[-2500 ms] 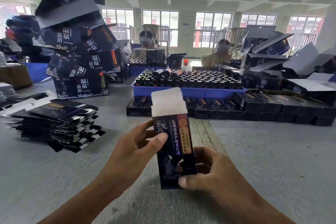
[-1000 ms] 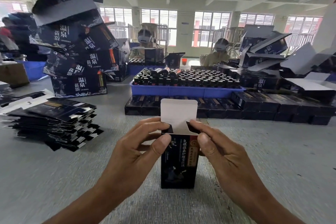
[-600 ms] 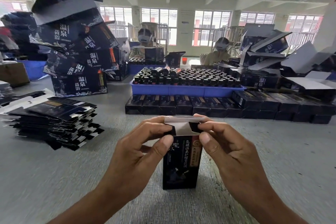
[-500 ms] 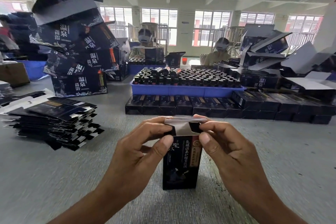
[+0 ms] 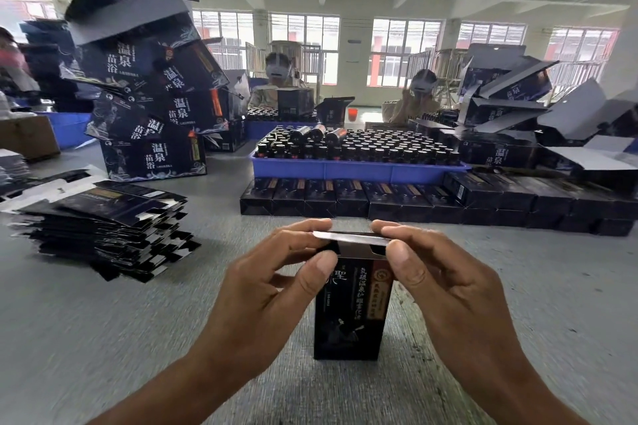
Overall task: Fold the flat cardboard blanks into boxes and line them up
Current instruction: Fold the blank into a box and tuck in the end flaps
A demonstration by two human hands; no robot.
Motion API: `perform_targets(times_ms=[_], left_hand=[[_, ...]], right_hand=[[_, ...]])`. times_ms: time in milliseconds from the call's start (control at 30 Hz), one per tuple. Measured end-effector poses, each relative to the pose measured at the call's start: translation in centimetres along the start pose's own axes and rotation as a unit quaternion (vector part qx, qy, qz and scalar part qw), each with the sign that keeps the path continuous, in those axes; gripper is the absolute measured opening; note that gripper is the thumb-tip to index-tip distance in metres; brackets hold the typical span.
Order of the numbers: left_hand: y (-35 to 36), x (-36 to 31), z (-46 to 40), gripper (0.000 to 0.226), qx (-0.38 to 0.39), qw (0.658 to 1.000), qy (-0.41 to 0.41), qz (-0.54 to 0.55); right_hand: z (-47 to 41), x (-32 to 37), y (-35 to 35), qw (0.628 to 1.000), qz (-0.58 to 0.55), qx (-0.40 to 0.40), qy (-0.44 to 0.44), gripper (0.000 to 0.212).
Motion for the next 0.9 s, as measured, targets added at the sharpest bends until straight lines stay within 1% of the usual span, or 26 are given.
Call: perform_targets(times_ms=[200, 267, 333, 367, 467, 500, 633, 900], left_hand=[[0.03, -0.04, -0.08, 0.027, -0.031, 0.999, -0.002, 0.011], [0.09, 0.16, 0.06, 0.022, -0.038, 0.999, -0.006, 0.021], [0.05, 0.42, 0.09, 0.01, -0.044, 0.998, -0.02, 0.047], [0.03, 0.43, 0.08, 0.01, -0.043, 0.997, -0.025, 0.056], [0.03, 0.27, 0.12, 0.034, -0.038, 0.998, -0.021, 0.045], [0.06, 0.2, 0.13, 0.038, -0.033, 0.999, -0.02, 0.038], [-0.04, -0.02, 0.16, 0.03, -0.031, 0.999, -0.012, 0.018], [-0.13, 0.18, 0.07, 0.025, -0.025, 0.999, 0.001, 0.03]], right_hand=[[0.02, -0.47, -0.06, 1.0, -0.004, -0.001, 0.004, 0.027], [-0.02, -0.55, -0.05, 1.0, -0.012, -0.001, 0.004, 0.025], [-0.04, -0.55, -0.09, 1.0, -0.015, -0.002, 0.003, 0.025], [-0.04, -0.55, -0.1, 1.0, -0.015, -0.002, 0.003, 0.024], [0.01, -0.43, -0.08, 1.0, -0.004, -0.002, 0.004, 0.027], [0.04, -0.39, -0.07, 1.0, 0.001, -0.002, 0.003, 0.028], [0.19, -0.34, -0.1, 1.0, 0.011, 0.002, 0.001, 0.029], [0.14, -0.26, -0.09, 1.0, 0.009, 0.006, -0.009, 0.027]])
Point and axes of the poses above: each hand's wrist, its own z-axis away from the middle knuckle, its own y-axis out of the palm, x = y × z, the point moved 5 cm from there along -z, towards the middle knuckle, and after that the axes turned 2 degrees about z, right-handed, at the moved point
